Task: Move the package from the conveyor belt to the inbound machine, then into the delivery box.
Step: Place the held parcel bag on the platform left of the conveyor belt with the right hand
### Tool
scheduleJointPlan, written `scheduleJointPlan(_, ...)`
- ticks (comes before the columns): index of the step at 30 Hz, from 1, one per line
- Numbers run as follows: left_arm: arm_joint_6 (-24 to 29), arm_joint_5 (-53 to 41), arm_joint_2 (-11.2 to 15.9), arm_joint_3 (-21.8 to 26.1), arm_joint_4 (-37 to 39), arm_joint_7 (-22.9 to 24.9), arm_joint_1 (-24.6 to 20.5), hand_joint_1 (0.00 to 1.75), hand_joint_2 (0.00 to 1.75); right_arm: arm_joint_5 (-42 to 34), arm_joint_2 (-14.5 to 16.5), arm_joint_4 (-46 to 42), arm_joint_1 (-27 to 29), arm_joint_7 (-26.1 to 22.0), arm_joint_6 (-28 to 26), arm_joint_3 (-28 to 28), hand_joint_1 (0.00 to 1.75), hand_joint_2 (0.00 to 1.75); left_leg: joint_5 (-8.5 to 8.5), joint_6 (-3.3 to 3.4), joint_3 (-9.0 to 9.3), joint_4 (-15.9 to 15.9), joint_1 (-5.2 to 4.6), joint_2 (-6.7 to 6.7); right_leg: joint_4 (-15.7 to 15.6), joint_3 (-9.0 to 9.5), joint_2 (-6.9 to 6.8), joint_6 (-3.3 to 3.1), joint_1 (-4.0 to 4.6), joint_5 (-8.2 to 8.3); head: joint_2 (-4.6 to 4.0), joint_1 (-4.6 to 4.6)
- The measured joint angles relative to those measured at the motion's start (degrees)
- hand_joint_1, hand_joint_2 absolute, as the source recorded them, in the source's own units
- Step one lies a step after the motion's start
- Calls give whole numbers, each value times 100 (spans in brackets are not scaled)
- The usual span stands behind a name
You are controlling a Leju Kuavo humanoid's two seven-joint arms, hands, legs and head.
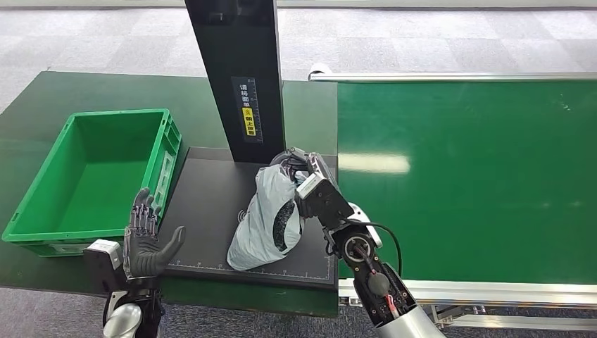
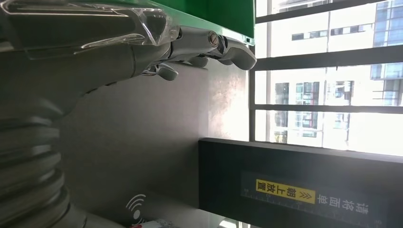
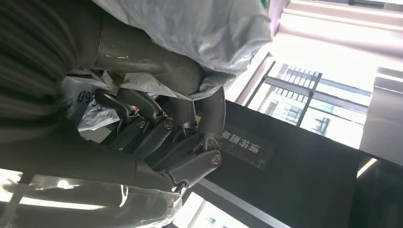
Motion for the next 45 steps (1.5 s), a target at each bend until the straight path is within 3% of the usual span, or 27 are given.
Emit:
scheduleJointPlan(6, -132, -94, -48, -25, 40, 24, -42, 0, 175, 121, 8, 62, -135, 71, -37, -43, 175, 175, 1, 0, 0, 0, 0, 2, 2, 1, 0, -1, 1, 1, 0, 1)
scheduleJointPlan(10, -121, -116, -65, -39, 131, 24, -131, 0, 175, 181, 138, 95, -420, 175, 19, -46, 5, 175, 1, 0, 1, 0, 0, 1, 2, 1, 1, -1, 1, 1, 0, 1)
scheduleJointPlan(11, -108, -116, -66, -39, 149, 24, -145, 0, 175, 195, 174, 94, -468, 232, 44, -45, 0, 175, 1, 0, 2, 0, 0, 1, 2, 1, 1, -1, 1, 1, 0, 1)
scheduleJointPlan(14, -87, -114, -69, -39, 185, 24, -152, 0, 175, 194, 233, 91, -488, 353, 112, -40, 0, 175, 1, 0, 1, 0, 1, 0, 2, 1, 1, -1, 1, 1, 0, 1)
scheduleJointPlan(20, -47, -114, -80, -34, 204, 13, -108, 0, 175, -209, 203, 64, -261, 140, 557, -43, 0, 175, 0, 0, 0, 0, 0, 0, 0, -1, 1, -1, 1, 0, 0, 1)
scheduleJointPlan(29, -150, -118, -90, -24, -24, 30, 116, 0, 175, -409, -280, -376, 576, 227, 514, -282, 0, 175, -1, 0, 1, 0, 0, -2, -2, 1, -1, 0, 0, 0, 0, 1)
scheduleJointPlan(38, -602, -213, -186, -34, -311, 68, 384, 0, 175, -540, -705, -1380, 1950, 255, 450, -1226, 0, 175, -6, 0, -3, 0, 0, -3, -4, -1, -2, 1, 0, -2, 0, 0)
scheduleJointPlan(45, -961, -402, -290, -158, -455, 77, 577, 0, 175, -496, -768, -2098, 2726, 322, 223, -2414, 0, 175, -7, 0, -2, 0, -2, -3, -5, 1, -2, 1, -3, -2, 0, 1)
